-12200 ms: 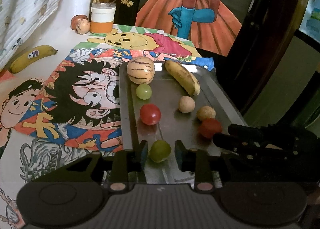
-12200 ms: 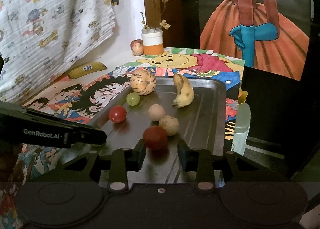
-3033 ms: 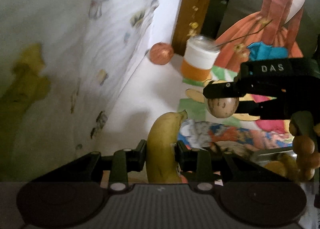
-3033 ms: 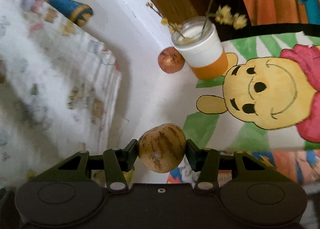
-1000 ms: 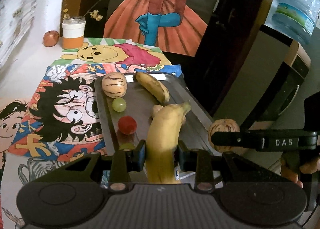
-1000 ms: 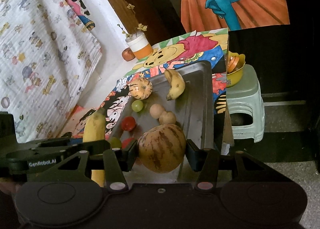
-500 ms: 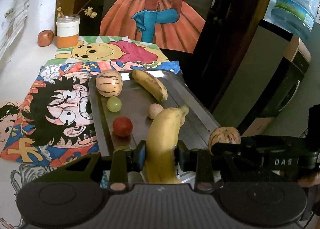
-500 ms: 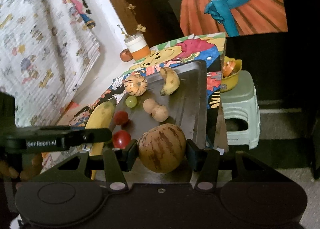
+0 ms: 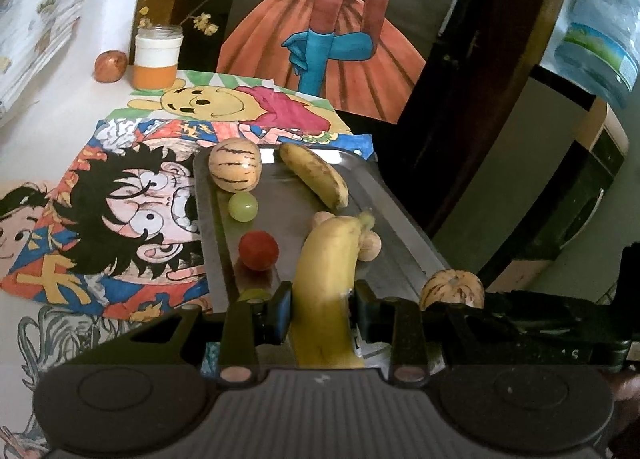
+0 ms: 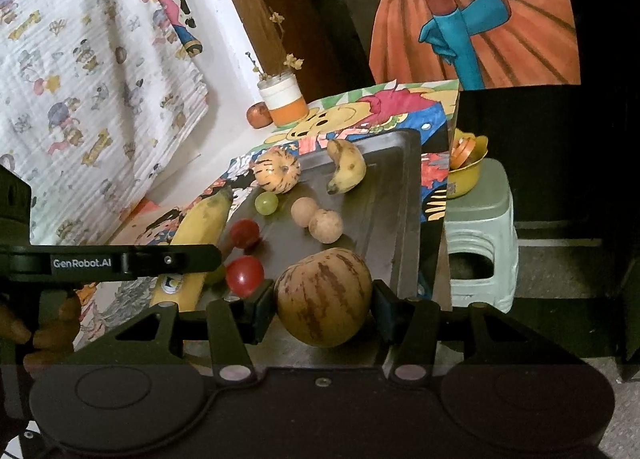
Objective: Organize fruits
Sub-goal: 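Lower the speckled fruit with the right tool while the left tool lowers the banana into the tray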
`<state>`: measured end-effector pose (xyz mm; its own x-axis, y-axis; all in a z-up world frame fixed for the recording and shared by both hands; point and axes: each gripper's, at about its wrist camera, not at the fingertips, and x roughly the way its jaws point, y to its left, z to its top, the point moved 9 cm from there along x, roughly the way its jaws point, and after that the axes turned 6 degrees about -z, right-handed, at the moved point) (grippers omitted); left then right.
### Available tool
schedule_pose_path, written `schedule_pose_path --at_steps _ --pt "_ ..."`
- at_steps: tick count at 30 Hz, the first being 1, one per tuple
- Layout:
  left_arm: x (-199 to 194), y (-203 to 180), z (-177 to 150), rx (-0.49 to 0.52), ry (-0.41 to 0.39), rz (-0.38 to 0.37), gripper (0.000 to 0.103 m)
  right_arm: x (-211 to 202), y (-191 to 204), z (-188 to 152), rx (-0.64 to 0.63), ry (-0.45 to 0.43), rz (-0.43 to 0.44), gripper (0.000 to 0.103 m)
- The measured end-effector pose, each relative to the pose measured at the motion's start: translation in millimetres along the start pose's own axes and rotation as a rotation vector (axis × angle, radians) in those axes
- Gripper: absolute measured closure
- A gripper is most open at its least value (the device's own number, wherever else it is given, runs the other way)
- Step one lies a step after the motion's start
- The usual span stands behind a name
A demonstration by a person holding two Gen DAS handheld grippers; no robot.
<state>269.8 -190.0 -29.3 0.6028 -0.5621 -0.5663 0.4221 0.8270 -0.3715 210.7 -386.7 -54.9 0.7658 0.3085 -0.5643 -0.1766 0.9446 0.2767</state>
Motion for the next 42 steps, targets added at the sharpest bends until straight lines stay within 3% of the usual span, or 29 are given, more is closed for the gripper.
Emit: schedule_pose_path --at_steps 20,28,32,36,42 --pt "-6.4 13.5 -7.5 -0.06 -0.039 0.048 0.064 -4.2 13.6 -8.9 -0.078 -0.097 -0.095 0.05" --pt "-11.2 7.7 -10.2 -0.015 -0.074 0.098 0.058 -6.4 19.4 -12.7 -0.105 -0.125 -0.138 0.049" --pt "-17.9 2.8 -10.9 0.009 -0.102 0.108 0.047 -8.9 20.2 -13.3 -0.094 -0.14 -0.143 0.049" --pt "-26.3 0.1 -13.5 0.013 -0.135 0.123 0.043 -14.6 24.7 -12.2 -0.109 -0.172 -0.154 0.048" --pt "-43.3 -0.5 -18.3 0.008 -0.202 0.171 0.022 -18.9 28.7 -16.6 -0.098 -0.195 -0.155 0.044"
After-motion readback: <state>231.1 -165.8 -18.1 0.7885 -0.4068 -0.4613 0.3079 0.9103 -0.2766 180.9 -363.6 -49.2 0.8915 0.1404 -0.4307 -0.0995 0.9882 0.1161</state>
